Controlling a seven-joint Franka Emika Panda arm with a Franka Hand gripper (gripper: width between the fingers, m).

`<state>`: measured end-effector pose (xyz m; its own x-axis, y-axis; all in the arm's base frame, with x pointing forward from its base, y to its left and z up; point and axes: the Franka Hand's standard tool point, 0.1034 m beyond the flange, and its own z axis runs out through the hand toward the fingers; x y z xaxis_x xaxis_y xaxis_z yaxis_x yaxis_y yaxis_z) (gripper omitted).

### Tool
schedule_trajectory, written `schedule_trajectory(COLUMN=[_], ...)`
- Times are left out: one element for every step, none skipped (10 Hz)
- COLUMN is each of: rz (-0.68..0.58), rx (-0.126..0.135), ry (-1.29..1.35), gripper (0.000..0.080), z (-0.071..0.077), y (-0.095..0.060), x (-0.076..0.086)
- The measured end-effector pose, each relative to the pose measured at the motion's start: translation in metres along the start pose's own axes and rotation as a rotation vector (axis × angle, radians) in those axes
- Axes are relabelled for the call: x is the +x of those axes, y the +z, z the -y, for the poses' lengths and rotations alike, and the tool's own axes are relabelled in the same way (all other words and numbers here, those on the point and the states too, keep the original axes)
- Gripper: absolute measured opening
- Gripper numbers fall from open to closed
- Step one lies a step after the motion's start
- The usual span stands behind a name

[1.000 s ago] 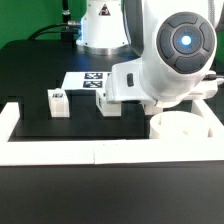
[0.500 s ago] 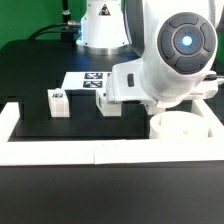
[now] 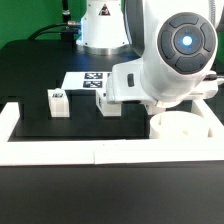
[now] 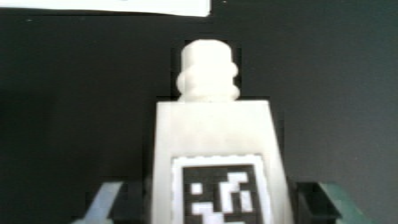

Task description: Assemble stool

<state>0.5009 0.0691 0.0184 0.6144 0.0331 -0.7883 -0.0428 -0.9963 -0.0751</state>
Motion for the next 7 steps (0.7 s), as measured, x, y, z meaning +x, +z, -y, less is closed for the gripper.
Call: schedule_trajectory(rz=[0.004,-0.042,-0.054,-0.080,-0.219,-0.245,-0.339], rx=[0.006,0.015,0.011,0.012,0.018,0.013,0.013], ry=[-0.022,-0.029,-0.035,-0.036,-0.031,-0.027,-0.027], gripper=[0.0335,0.0336,0.0336,0.0336,0.0336,0.0336,0.0336], z=[0.003,0.007,0.009,0.009,0.008,0.007,0.008], y=[-0.026,-0.055,-0.069,-0.073,-0.068,-0.062,-0.069], x=[-0.014,-0.025,-0.035,-0.034,-0.015,-0.024,-0.019])
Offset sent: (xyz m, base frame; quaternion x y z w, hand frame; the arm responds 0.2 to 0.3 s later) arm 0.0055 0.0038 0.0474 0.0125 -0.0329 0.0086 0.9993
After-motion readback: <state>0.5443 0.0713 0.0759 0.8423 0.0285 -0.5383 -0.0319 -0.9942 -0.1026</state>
